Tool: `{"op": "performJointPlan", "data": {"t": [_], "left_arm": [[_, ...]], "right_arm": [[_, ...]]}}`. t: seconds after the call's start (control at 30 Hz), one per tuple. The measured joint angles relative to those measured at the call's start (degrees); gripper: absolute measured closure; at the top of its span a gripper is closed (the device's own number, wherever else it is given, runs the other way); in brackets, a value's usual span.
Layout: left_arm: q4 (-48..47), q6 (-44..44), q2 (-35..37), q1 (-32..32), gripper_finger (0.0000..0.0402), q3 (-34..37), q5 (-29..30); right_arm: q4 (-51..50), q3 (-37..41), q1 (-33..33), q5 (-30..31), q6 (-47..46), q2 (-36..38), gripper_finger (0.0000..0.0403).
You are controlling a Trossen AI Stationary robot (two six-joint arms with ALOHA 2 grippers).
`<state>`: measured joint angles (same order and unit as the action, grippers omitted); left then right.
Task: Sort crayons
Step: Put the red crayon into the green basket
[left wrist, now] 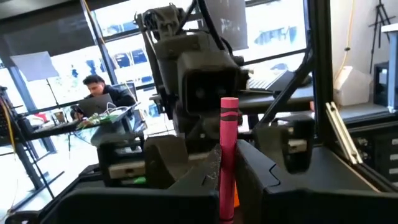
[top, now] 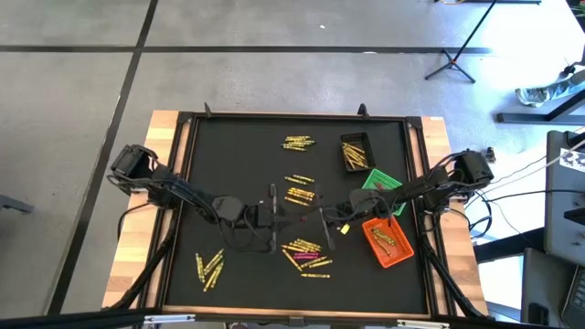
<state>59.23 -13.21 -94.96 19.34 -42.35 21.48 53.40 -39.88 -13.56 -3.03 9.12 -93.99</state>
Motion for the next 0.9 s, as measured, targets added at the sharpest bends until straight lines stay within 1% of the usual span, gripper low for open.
{"op": "performJointPlan", "data": {"t": [0.27,0.33,0.4,0.53,0.6,0.67,0.73,0.83,0.9], "left_arm": [[-0.9,-0.4,0.0,1.7,0.0389,0.0,0.3],[-0.8,-0.4,0.0,1.8,0.0389,0.0,0.4],[-0.9,-0.4,0.0,1.8,0.0388,0.0,0.4],[-0.9,1.0,0.0,1.8,0.0374,0.0,0.4],[-1.0,2.2,0.0,1.8,0.0359,0.0,0.4],[-1.3,3.0,0.1,1.8,0.0340,0.0,0.6],[-2.8,4.0,0.8,2.1,0.0320,0.0,2.3],[-8.2,5.3,3.5,3.0,0.0296,0.0,5.6],[-12.4,7.1,5.1,3.5,0.0287,0.0,7.4]], "right_arm": [[0.0,0.0,0.0,-0.5,0.1,0.5,0.0362],[0.0,0.0,0.0,-0.6,0.4,0.5,0.0387],[0.0,0.0,0.0,-0.7,0.5,0.5,0.0387],[-0.4,0.0,0.0,-0.5,0.3,0.6,0.0349],[-2.6,0.0,0.0,0.7,0.1,1.4,0.0342],[-5.7,0.0,0.0,2.5,0.1,2.9,0.0349],[-10.5,0.0,-0.3,4.3,0.0,5.2,0.0365],[-19.5,0.0,-1.0,8.7,-0.2,10.2,0.0389],[-26.5,0.0,-1.7,11.7,-1.1,13.8,0.0391]]}}
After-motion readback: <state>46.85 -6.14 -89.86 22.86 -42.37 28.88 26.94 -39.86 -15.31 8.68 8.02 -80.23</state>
